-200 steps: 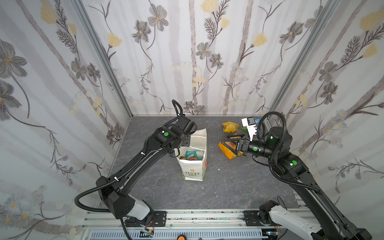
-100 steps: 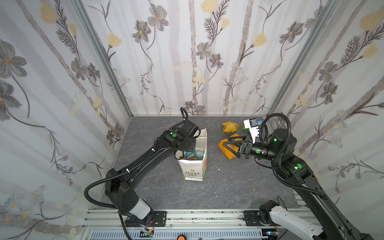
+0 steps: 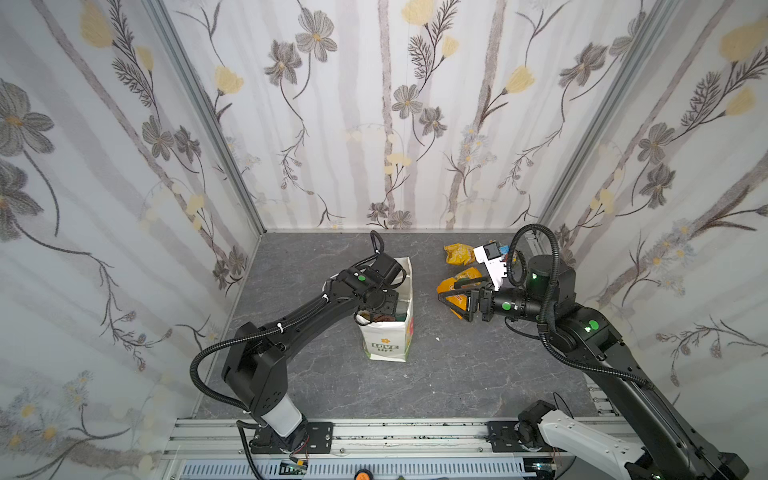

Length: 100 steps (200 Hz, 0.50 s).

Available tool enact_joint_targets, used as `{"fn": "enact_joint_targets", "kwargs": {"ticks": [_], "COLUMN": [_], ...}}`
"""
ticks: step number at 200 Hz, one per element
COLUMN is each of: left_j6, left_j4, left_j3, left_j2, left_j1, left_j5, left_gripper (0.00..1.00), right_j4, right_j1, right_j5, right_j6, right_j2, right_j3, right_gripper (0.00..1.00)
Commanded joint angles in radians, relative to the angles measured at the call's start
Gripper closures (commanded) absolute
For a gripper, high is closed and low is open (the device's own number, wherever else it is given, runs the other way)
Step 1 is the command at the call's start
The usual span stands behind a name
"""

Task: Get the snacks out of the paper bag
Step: 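Move the right gripper back toward the bag while the left gripper lowers into it, then reach the left gripper down into the bag and grasp the Fox's candy bag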

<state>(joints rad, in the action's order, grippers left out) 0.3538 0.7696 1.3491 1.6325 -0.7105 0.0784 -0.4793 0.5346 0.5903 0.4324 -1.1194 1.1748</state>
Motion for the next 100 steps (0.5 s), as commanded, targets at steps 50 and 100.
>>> {"fn": "enact_joint_targets", "kwargs": {"ticks": [50,100], "left_j6": [-0.004,0.016], "left_j4": [-0.151,-0.148], "left_j3": [-0.133,-0.166], "left_j2": [0.011,0.075], "left_j1": [0.000,0.000], "left_j5": [-0.017,-0.001], "left_gripper": [0.25,0.20], "right_j4": [-0.003,0.001], "right_j1": [0.008,0.015], "right_j5": [-0.029,-0.033], "right_j6": [-0.023,-0.017], "right_j2": [-0.016,-0.015], "right_j3": [0.009,0.012], "right_gripper": [0.01,0.01]}}
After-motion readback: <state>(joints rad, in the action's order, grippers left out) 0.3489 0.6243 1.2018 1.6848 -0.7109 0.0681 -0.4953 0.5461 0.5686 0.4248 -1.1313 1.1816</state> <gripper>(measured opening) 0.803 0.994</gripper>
